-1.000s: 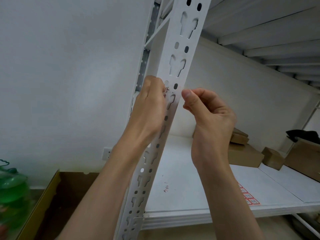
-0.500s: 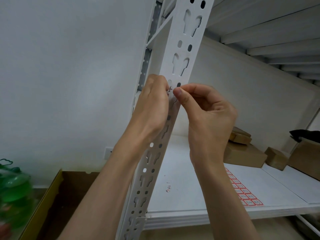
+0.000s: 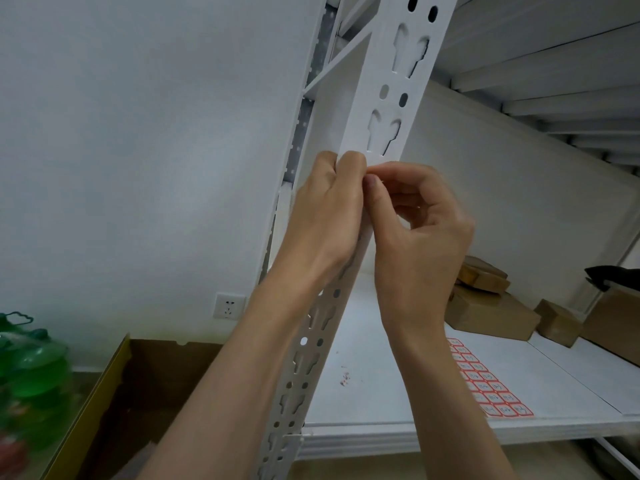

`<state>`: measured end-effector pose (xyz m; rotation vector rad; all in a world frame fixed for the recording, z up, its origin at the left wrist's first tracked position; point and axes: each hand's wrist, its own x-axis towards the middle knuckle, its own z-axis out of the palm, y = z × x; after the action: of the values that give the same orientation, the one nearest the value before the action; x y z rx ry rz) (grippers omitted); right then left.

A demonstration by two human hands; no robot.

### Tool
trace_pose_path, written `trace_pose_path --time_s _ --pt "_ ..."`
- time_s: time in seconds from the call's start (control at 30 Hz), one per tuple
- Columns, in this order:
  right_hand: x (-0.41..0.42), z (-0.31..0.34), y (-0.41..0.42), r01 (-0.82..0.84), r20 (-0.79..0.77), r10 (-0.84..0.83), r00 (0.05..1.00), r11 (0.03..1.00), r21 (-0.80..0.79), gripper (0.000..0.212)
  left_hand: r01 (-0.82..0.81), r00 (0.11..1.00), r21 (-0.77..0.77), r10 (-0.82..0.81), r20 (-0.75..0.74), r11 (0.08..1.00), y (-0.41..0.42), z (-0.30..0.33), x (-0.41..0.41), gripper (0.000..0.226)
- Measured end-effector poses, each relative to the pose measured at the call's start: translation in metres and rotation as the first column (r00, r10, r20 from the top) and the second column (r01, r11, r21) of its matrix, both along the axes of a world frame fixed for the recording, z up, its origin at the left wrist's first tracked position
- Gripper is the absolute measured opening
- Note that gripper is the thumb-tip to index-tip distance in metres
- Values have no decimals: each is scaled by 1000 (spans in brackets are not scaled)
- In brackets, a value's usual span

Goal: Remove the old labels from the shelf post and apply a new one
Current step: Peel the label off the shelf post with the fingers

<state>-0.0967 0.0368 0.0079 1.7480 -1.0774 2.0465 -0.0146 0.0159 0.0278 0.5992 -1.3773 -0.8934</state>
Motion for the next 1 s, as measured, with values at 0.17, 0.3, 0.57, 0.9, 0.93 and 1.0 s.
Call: trace_pose_path --time_s 0.17,0.3,0.57,0.9,0.93,1.0 --pt "0 0 -2 -2 5 2 1000 1000 5 7 -49 999 -21 49 11 999 1 1 -3 27" --pt "-1 1 -1 -23 16 23 1000 1000 5 6 -53 998 -7 53 41 999 2 3 -2 28" --pt "-1 1 0 -44 45 44 998 999 4 7 -84 995 10 83 49 996 3 2 -3 29" --pt "-2 3 1 -51 22 51 998 998 24 6 -19 1000 53 20 -5 998 4 6 -3 33" --pt "-3 3 1 -47 16 46 999 999 28 5 -4 1000 60 4 -8 998 4 5 -3 31" --pt "-3 3 1 -41 6 41 999 999 26 4 9 1000 63 -8 -18 998 2 2 -3 25"
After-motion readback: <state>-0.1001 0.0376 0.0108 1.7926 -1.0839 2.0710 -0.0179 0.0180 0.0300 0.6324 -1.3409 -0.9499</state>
